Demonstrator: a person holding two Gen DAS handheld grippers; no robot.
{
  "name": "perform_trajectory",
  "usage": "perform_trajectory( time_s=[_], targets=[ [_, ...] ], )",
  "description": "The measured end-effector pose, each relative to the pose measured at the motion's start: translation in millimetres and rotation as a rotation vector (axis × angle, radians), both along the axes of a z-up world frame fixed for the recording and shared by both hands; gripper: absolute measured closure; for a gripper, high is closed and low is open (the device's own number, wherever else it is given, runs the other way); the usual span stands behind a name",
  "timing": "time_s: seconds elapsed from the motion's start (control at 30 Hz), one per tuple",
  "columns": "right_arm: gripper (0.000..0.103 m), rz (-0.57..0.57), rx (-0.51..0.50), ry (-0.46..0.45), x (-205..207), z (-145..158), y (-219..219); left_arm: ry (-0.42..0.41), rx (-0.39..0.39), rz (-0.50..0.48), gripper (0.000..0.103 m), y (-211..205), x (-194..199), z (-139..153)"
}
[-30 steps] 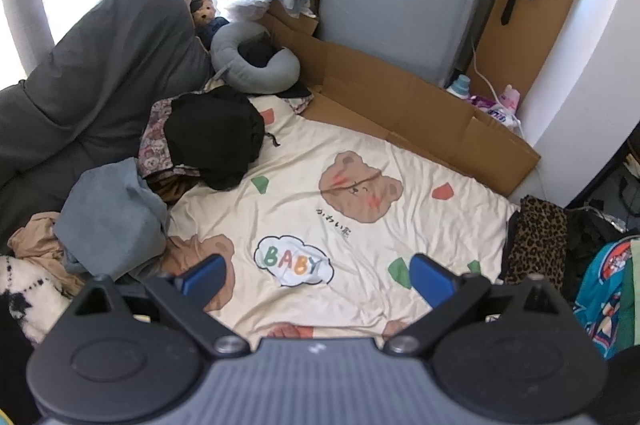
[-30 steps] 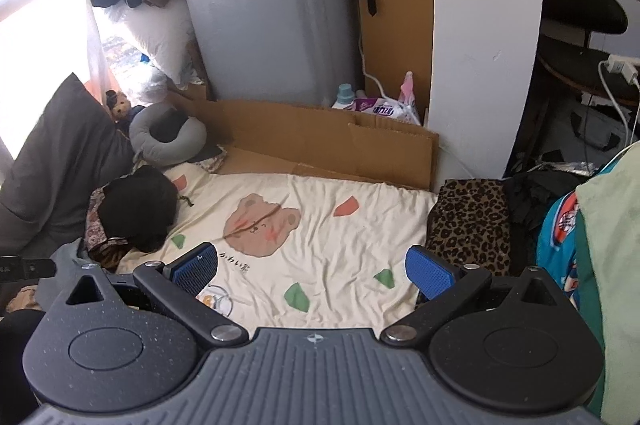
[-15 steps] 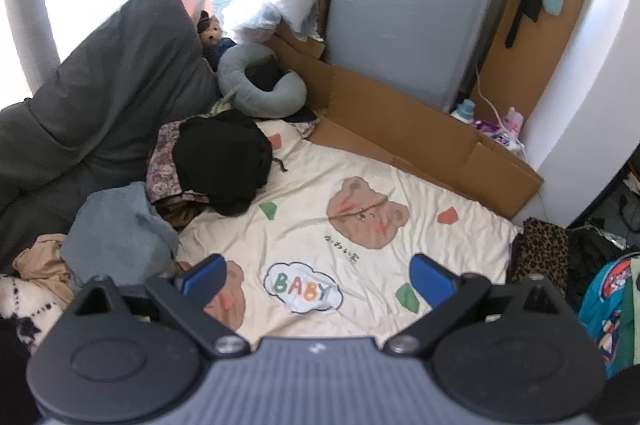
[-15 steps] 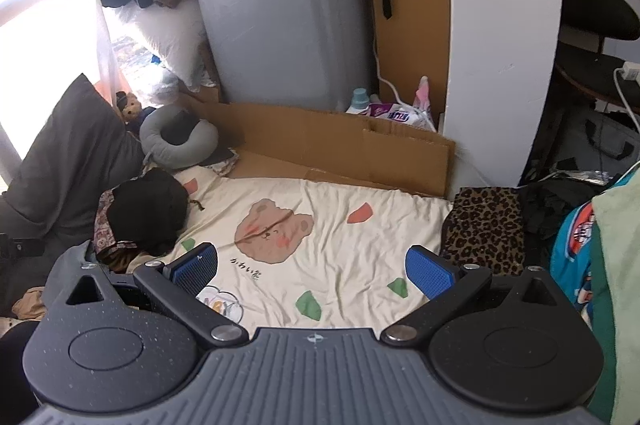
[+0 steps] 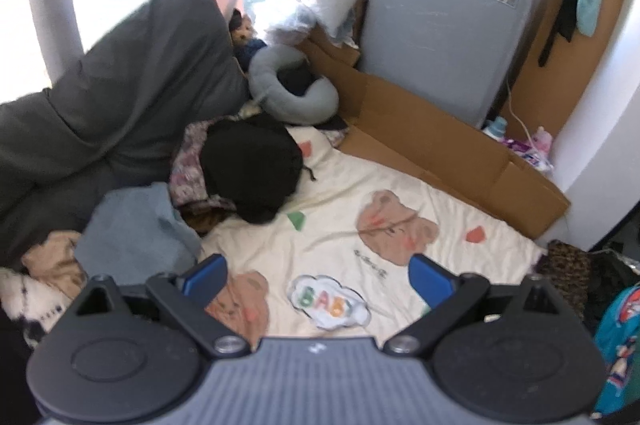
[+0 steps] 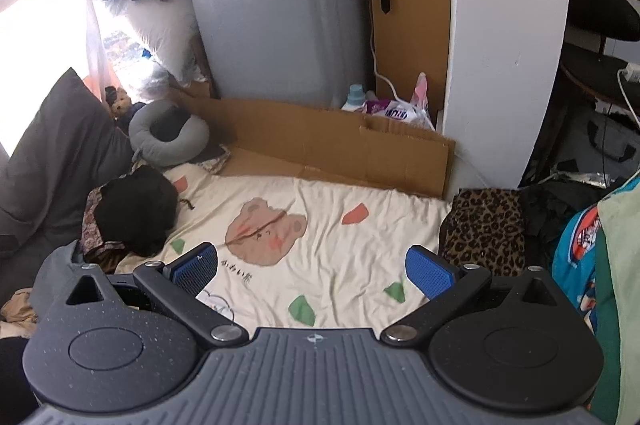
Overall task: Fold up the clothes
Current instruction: 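Move both tools toward the clothes pile on the blanket, then lower the left tool onto the black shorts and close its fingers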
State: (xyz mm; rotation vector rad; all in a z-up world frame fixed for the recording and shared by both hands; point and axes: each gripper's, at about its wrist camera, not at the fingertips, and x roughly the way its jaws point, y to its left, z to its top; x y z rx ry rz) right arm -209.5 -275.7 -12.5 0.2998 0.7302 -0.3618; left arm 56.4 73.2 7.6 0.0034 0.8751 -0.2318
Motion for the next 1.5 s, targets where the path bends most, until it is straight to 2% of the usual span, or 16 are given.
perform_trajectory(
  time_s=[0.27, 0.5, 0.73, 0.87, 1.0, 1.13, 1.27, 1.33, 1.5],
  targets=[
    [0.0, 0.059, 0.042, -0.033, 21.9, -11.0, -11.0, -0.008, -0.005, 0.061, 0.005, 22.3, 31.0, -16.4],
    [0.0, 0.103, 0.083, -0.003, 55.0, -29.2, -19.6, -0.005, 0.02, 0.088, 0.005, 27.2, 59.7, -35.6],
    [0.0, 0.182, 0.02, 0.045, 85.5, -48.6, -19.8, -0.036, 0.023, 0.111, 0.008, 28.0, 87.0, -53.8],
    [0.0, 0.211, 0.062, 0.056, 108.0, -59.5, -26.4, -0.05, 0.031, 0.128, 0.01, 26.3, 105.6, -70.6],
    [0.0, 0.257, 0.082, 0.053, 132.3, -67.6, -27.0, -0.046, 0.04, 0.139, 0.019, 22.3, 123.6, -93.7],
    [0.0, 0.315, 0.087, 0.057, 155.7, -81.2, -24.9, -0.064, 0.057, 0.147, 0.019, 18.2, 137.5, -114.9],
    [0.0, 0.371, 0.079, 0.053, 172.8, -94.6, -20.9, -0.064, 0.038, 0.152, 0.02, 21.6, 157.1, -135.7],
    [0.0, 0.39, 0.079, 0.045, 179.7, -101.5, -21.2, -0.062, 0.03, 0.158, 0.023, 25.9, 167.8, -146.3],
    [0.0, 0.451, 0.108, -0.067, 180.8, -114.5, -22.3, -0.086, 0.033, 0.174, 0.024, 37.4, 191.2, -168.9]
  ],
)
